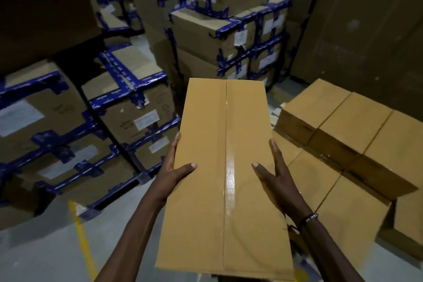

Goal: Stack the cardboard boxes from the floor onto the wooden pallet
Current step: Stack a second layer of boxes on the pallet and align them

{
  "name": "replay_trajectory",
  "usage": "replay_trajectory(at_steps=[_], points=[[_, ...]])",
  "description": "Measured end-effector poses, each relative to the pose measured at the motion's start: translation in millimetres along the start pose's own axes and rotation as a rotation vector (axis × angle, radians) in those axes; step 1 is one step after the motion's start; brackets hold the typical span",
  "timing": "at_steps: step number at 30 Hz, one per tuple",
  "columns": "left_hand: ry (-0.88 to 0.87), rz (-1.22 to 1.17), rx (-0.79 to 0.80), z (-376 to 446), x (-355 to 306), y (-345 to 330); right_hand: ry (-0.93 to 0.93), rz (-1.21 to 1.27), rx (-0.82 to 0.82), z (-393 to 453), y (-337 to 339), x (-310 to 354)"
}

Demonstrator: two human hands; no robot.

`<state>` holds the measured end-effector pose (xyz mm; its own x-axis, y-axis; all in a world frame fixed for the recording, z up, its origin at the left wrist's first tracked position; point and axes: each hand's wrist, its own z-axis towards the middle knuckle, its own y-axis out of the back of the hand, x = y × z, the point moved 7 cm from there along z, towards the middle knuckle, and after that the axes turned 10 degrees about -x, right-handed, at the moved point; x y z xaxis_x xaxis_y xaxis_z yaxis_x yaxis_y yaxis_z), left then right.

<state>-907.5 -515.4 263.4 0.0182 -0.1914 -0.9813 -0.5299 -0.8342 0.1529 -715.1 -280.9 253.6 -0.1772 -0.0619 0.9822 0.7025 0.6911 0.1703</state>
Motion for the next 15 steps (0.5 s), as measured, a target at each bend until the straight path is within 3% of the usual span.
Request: replay_trajectory(at_steps=[15], points=[[-0.010, 0.083, 0.328, 251, -23, -112, -0.098, 0.005, -0.330, 166, 37, -19]])
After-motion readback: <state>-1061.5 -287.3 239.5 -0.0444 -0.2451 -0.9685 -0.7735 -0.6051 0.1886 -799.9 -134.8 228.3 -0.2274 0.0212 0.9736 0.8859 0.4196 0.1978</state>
